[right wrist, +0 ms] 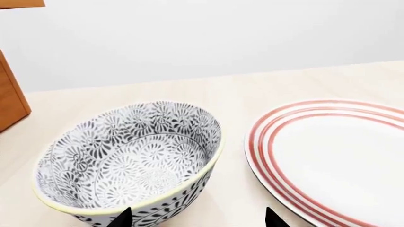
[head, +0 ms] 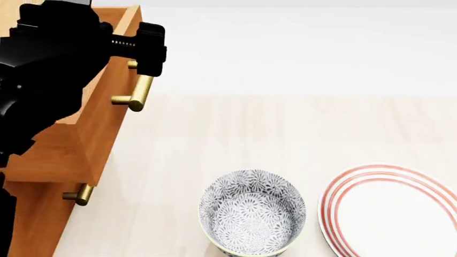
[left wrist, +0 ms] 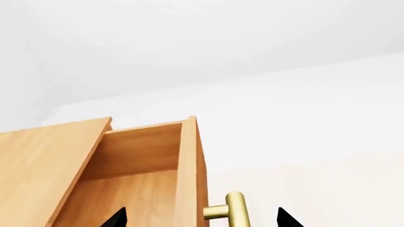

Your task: Open the top drawer of the cabinet.

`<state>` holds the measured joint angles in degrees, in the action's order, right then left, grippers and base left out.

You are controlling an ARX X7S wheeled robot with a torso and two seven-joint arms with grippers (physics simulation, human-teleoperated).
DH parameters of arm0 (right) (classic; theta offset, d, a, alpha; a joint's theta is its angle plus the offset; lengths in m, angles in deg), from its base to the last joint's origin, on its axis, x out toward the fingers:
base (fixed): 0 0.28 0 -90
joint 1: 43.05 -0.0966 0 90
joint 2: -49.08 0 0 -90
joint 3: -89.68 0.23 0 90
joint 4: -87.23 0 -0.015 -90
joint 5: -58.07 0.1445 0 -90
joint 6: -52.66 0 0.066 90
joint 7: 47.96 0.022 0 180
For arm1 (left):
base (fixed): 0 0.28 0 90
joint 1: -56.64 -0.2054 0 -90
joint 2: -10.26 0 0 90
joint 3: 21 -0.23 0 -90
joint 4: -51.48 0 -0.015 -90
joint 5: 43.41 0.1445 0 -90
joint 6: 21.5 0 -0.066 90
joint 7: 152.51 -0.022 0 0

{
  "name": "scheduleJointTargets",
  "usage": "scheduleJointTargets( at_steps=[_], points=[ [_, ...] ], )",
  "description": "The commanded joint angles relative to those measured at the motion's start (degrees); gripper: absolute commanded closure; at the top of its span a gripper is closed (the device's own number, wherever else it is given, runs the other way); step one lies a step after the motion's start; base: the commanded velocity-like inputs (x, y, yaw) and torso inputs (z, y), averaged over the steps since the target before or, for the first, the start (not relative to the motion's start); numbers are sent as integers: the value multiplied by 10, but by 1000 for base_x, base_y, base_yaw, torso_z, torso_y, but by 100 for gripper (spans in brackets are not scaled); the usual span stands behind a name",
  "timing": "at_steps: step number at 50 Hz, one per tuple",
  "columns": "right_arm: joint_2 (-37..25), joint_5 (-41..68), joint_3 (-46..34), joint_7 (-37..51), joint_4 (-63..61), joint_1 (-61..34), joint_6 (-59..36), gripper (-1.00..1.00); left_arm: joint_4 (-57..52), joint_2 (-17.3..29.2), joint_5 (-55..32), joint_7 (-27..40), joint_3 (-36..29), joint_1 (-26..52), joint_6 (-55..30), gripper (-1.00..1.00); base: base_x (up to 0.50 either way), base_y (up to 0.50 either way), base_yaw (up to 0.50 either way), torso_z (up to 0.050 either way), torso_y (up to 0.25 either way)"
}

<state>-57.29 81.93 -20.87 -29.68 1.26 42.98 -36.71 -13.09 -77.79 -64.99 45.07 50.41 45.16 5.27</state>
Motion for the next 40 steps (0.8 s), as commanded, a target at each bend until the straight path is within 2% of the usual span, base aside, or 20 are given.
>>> scheduleJointTargets(
  at_steps=[1,15,23,30,40],
  points=[
    [9,-9,11,-12,-6,2,-3,-100,27,-13,-64,35,53,32,-23,-100,0,0,0,0,0],
    [8,-8,7,-12,-1,1,1,-100,57,-9,-113,57,53,57,-27,-100,0,0,0,0,0],
    [7,-6,6,-11,-3,1,-1,-100,90,-13,-172,77,98,69,-44,-100,0,0,0,0,0],
    [7,-7,5,-11,1,0,2,-100,136,-12,-193,109,110,78,-29,-100,0,0,0,0,0],
    [6,-2,6,-8,1,-3,-1,-100,169,-1,-182,113,83,86,7,-100,0,0,0,0,0]
  ],
)
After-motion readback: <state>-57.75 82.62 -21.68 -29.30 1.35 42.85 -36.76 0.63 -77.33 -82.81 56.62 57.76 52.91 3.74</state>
